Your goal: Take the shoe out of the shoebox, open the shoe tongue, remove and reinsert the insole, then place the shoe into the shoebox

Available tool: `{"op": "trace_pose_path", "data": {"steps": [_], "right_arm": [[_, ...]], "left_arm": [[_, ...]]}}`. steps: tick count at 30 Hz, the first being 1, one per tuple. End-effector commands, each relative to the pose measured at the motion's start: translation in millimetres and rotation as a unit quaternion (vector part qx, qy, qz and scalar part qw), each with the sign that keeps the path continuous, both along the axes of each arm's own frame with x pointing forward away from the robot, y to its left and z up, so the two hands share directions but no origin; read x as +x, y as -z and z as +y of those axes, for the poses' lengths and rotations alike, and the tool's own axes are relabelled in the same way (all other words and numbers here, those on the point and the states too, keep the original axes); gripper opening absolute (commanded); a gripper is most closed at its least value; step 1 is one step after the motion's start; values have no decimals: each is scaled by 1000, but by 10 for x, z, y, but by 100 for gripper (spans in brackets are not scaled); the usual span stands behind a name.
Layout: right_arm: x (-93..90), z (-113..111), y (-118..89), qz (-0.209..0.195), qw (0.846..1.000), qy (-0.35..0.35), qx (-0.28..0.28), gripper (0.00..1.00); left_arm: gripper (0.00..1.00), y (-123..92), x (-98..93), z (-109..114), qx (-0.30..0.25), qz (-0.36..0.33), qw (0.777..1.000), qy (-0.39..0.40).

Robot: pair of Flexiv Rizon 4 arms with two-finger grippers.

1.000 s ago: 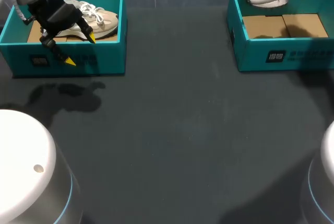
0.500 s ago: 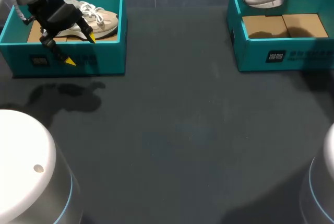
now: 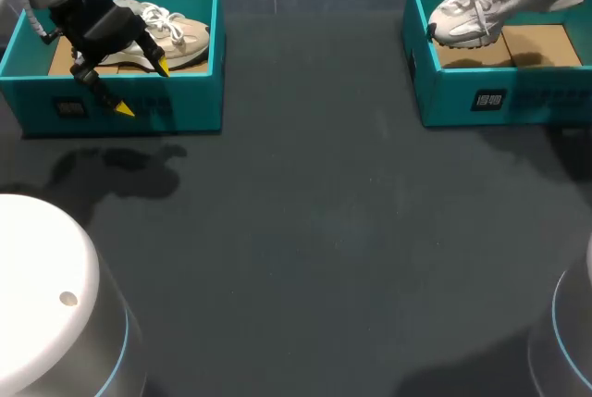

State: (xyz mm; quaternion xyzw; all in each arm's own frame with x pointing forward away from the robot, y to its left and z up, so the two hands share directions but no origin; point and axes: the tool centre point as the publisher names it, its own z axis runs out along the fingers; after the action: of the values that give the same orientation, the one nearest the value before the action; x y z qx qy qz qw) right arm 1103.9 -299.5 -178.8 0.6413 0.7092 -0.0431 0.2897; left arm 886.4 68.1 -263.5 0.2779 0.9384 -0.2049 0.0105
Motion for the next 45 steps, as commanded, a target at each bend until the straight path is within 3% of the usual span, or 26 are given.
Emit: {"op": "trace_pose_path", "data": {"steps": [1, 13, 16, 28, 32, 45], "right_arm": [[-41, -7, -9, -12, 1000, -6, 1, 0], [-106, -169, 127, -17, 999, 45, 21, 0], [-145, -196, 132, -40, 997, 62, 26, 0], [-145, -196, 132, -40, 997, 62, 26, 0], [-197, -253, 298, -51, 994, 84, 54, 0], [-371, -358, 705, -24, 991, 109, 78, 0]], "left_arm": [[100, -3, -4, 3, 1, 0, 1000, 0], [100, -3, -4, 3, 1, 0, 1000, 0], [100, -3, -4, 3, 1, 0, 1000, 0], [100, -3, -4, 3, 1, 0, 1000, 0], [100, -3, -4, 3, 1, 0, 1000, 0], [100, -3, -4, 3, 1, 0, 1000, 0]]}}
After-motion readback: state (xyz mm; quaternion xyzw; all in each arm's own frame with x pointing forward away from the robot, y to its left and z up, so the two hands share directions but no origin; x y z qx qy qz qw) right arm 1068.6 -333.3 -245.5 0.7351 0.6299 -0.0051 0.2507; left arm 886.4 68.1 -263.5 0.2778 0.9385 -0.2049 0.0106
